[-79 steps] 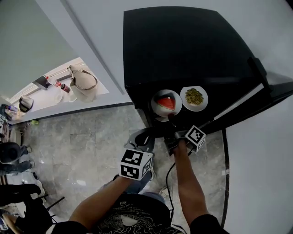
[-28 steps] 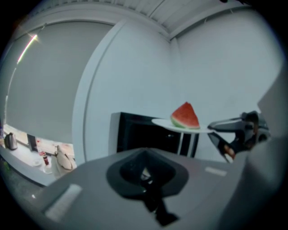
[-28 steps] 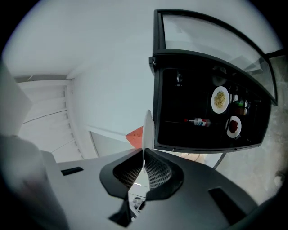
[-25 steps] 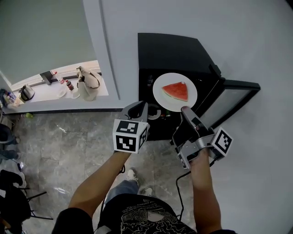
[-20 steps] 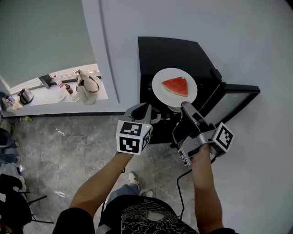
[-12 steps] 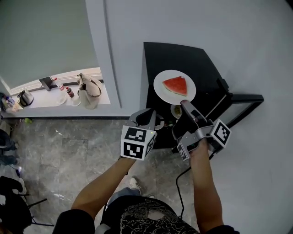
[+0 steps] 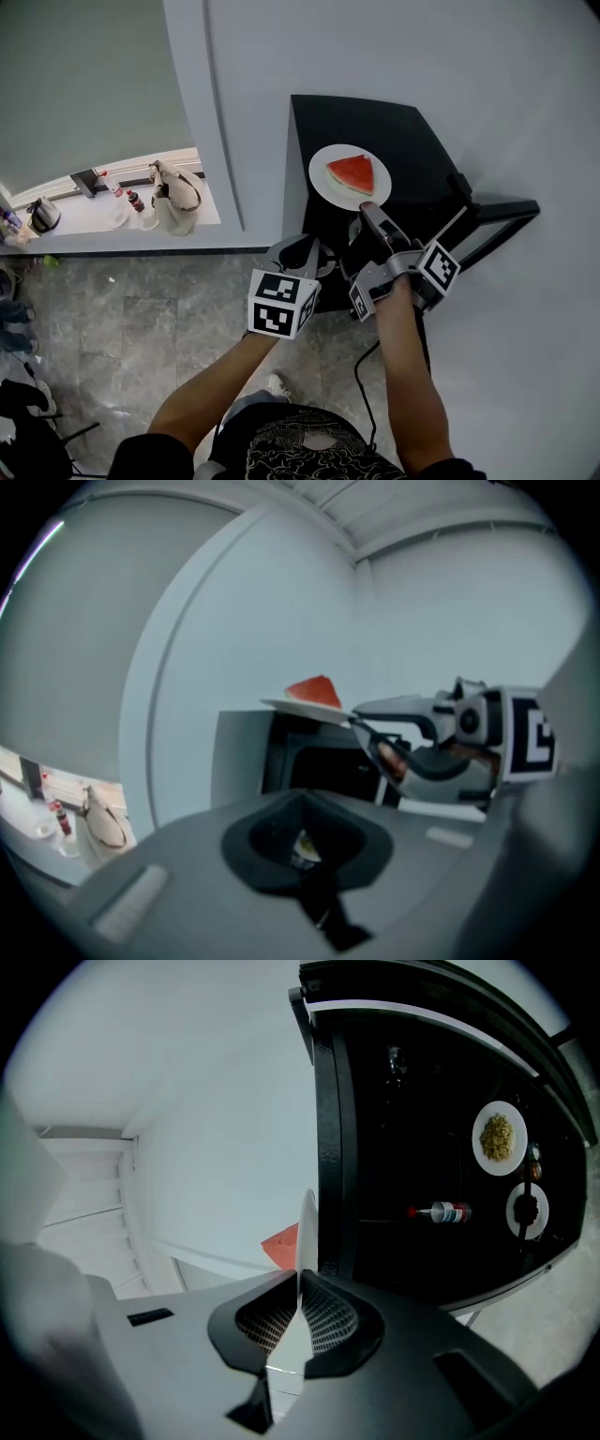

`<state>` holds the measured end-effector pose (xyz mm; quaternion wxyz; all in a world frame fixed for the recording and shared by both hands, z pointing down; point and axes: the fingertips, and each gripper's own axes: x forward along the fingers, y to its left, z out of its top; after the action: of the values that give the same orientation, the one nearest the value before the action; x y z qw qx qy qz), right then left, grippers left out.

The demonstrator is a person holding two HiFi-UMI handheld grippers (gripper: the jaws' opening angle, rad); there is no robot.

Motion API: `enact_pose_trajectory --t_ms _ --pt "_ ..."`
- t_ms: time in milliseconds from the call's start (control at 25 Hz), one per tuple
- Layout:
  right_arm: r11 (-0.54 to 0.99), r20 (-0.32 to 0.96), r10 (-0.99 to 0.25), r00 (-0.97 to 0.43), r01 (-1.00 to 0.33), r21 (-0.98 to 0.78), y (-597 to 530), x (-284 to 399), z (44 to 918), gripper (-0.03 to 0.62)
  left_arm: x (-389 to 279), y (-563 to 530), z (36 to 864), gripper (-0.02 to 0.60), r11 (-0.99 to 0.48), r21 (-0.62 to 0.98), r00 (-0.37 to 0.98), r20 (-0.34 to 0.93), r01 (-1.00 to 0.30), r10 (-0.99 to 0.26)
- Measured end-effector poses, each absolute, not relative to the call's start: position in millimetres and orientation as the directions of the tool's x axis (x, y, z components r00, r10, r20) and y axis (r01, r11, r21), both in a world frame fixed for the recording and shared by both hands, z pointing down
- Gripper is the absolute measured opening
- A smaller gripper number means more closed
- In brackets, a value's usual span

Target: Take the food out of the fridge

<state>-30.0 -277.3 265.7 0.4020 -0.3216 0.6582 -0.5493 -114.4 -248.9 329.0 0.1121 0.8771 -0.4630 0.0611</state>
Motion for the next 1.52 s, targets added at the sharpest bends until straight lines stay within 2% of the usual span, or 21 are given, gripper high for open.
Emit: enact_pose_trajectory --t_ms 400,720,840,920,1240,1360,1520 --pt "0.175 -0.166 -0.907 -0.388 0.012 -0.985 -273 -29 258 0.009 -99 -236 322 0.002 -0.592 0.159 0.613 0.178 -0.79 -0.77" --pt "0.197 -0.196 -0.906 -0.375 0.036 -0.98 -275 -27 259 0.013 -102 -238 325 0.002 -0.598 0.173 0.622 0.173 -0.782 -0.764" --pt "0.215 -0.211 -0.903 -0.374 0.032 -0.976 -277 -24 261 0.024 -101 -242 330 0.002 -0.603 0.175 0.628 0.176 -0.778 -0.758" --pt "0.229 -0.227 -0.897 -0.38 0.04 -0.973 -280 -22 264 0.064 -100 -247 334 0.002 -0.603 0.176 0.628 0.179 -0.778 -0.758" --pt "0.304 -0.303 -0.867 -0.396 0.062 -0.951 -243 6 254 0.066 -82 -233 327 0.002 -0.598 0.168 0.621 0.182 -0.784 -0.763" --pt "0.31 -0.261 -0.869 -0.421 -0.052 -0.949 -229 27 265 0.066 -70 -228 327 0.002 -0.587 0.162 0.609 0.178 -0.793 -0.773" --pt "0.329 -0.116 -0.871 -0.477 -0.393 -0.858 -206 42 282 0.033 -50 -213 330 0.002 -0.572 0.159 0.593 0.183 -0.805 -0.784"
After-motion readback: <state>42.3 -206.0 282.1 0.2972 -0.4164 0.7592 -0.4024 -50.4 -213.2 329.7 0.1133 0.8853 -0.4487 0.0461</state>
